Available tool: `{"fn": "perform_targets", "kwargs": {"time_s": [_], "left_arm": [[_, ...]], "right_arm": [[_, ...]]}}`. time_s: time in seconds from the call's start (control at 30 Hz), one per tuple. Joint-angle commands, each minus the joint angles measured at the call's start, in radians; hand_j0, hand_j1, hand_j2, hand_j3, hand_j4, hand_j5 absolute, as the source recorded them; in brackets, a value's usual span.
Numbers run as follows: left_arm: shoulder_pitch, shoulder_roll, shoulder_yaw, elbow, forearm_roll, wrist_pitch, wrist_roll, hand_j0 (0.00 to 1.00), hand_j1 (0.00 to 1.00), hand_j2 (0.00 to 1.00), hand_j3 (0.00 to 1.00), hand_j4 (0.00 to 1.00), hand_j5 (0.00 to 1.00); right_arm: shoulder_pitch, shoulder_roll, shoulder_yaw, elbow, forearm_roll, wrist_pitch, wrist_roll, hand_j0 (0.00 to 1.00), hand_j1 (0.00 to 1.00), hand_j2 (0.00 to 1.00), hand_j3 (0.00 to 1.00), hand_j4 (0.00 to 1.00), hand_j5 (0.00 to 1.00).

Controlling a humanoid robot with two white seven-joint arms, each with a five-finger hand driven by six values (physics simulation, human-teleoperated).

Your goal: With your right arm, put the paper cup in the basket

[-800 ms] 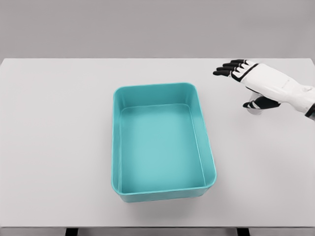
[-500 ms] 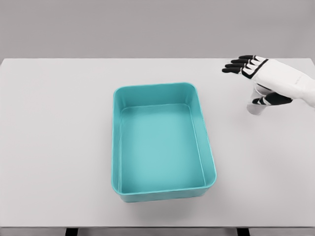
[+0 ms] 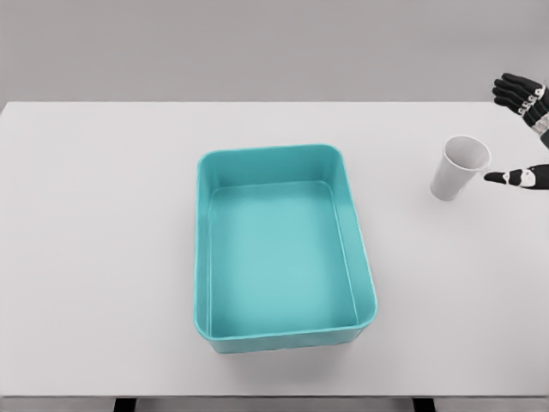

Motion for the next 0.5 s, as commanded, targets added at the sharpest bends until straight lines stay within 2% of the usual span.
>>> {"fn": "perform_targets", "kwargs": {"time_s": [0.0, 0.03, 0.13, 0.23, 0.47], "left_arm": [[0.0, 0.0, 0.0, 0.0, 0.0, 0.0, 0.0, 1.0, 1.0, 1.0, 1.0, 1.0, 1.0], [0.0, 0.0, 0.0, 0.0, 0.0, 0.0, 0.0, 1.0, 1.0, 1.0, 1.0, 1.0, 1.0], [0.0, 0.0, 0.0, 0.0, 0.0, 0.0, 0.0, 1.0, 1.0, 1.0, 1.0, 1.0, 1.0], [0.0, 0.0, 0.0, 0.0, 0.0, 0.0, 0.0, 1.0, 1.0, 1.0, 1.0, 1.0, 1.0], [0.0, 0.0, 0.0, 0.0, 0.0, 0.0, 0.0, 1.0, 1.0, 1.0, 1.0, 1.0, 1.0]], "right_arm": [[0.003, -0.003, 0.002, 0.037, -0.017, 0.002, -0.001, 1.0, 1.0, 1.0, 1.0, 1.0, 1.0], [0.006, 0.002, 0.008, 0.048, -0.011, 0.002, -0.001, 1.0, 1.0, 1.0, 1.0, 1.0, 1.0], [0.005, 0.006, 0.019, 0.076, 0.105, 0.002, -0.001, 1.0, 1.0, 1.0, 1.0, 1.0, 1.0], [0.002, 0.021, 0.039, 0.109, 0.153, 0.002, -0.001, 1.0, 1.0, 1.0, 1.0, 1.0, 1.0], [-0.04, 0.044, 0.053, 0.154, 0.177, 0.002, -0.004, 1.0, 1.0, 1.0, 1.0, 1.0, 1.0]]}}
